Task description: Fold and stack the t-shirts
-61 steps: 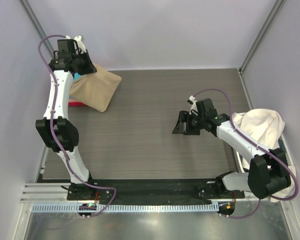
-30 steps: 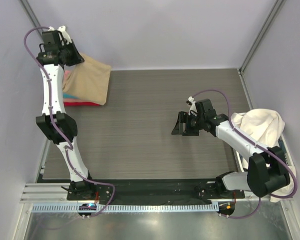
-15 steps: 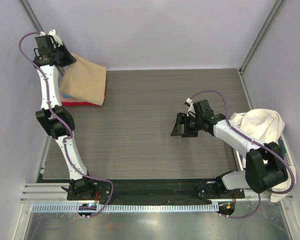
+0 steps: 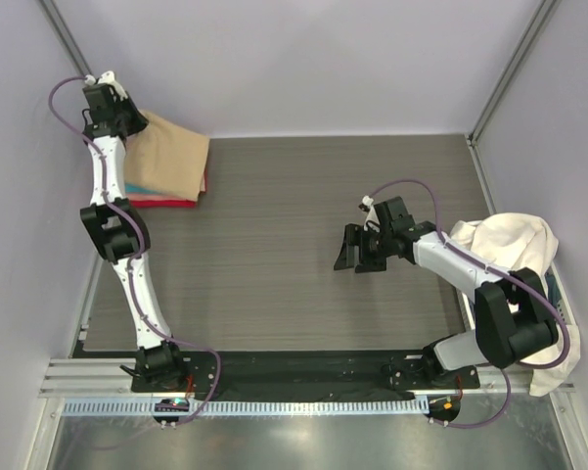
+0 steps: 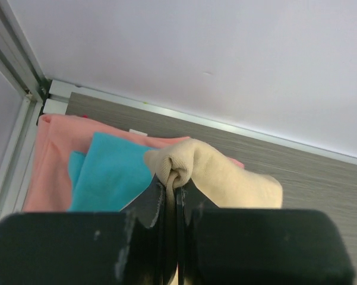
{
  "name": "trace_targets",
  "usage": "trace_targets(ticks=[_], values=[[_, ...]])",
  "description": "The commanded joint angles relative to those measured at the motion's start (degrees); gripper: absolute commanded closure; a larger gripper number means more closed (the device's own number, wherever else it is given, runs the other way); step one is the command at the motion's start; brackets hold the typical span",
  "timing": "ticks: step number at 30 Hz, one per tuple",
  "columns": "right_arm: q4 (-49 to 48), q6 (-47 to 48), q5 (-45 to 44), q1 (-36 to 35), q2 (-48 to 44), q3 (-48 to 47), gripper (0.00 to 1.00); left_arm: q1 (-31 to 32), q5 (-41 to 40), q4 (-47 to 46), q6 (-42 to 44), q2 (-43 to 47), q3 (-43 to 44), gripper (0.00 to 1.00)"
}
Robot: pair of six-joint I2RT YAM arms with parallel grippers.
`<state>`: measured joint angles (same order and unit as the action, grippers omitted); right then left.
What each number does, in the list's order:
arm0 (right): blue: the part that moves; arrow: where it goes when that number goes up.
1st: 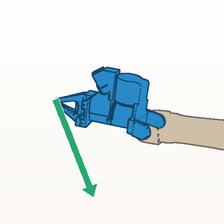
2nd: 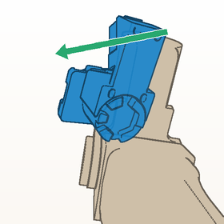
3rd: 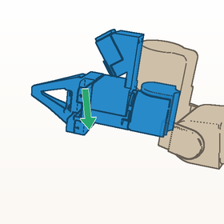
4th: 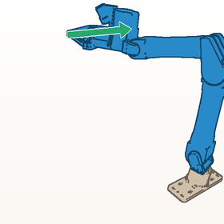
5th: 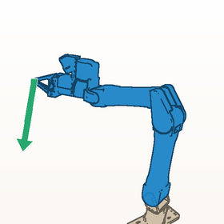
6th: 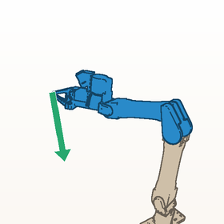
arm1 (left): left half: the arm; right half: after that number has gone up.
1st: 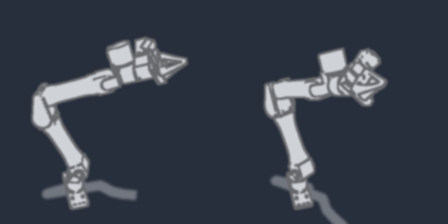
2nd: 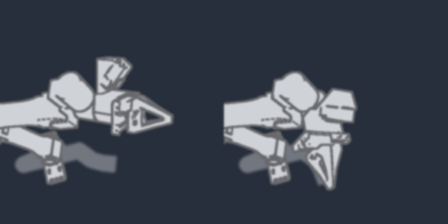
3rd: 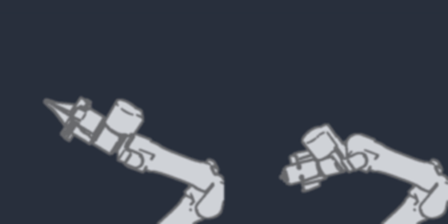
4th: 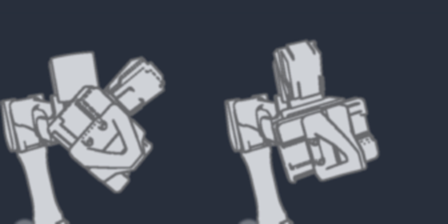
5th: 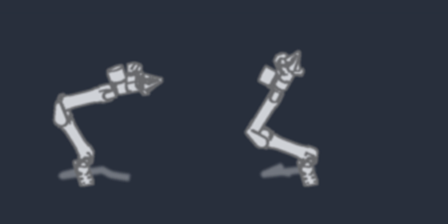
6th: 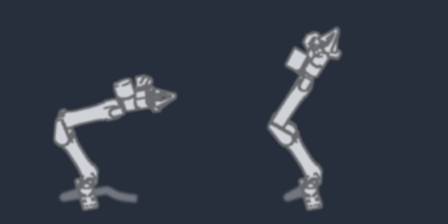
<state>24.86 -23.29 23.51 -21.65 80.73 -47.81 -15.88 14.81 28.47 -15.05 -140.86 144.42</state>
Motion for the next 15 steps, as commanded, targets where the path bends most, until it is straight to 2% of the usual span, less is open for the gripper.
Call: trace_targets(ticks=[1, 11, 14, 15], values=[[-0.9, 0.1, 0.0, -0.2, 0.7, -1.1, 0.28, -1.0, -1.7, -7.5, -0.4, -1.5, 3.2, 0.99], [-0.3, 0.3, 0.0, -0.2, 3.3, -1.9, 0.28, -2.1, -8.0, -11.1, 1.2, -7.1, 3.5, 0.98], [-0.2, 0.4, 0.0, -0.2, 3.5, -2.0, 0.28, -2.3, -9.8, -12.1, 2.3, -8.3, 3.2, 0.91], [-0.2, 0.5, 0.0, -0.2, 3.6, -2.1, 0.28, -2.2, -11.0, -12.0, 2.5, -8.5, 3.0, 0.82]])
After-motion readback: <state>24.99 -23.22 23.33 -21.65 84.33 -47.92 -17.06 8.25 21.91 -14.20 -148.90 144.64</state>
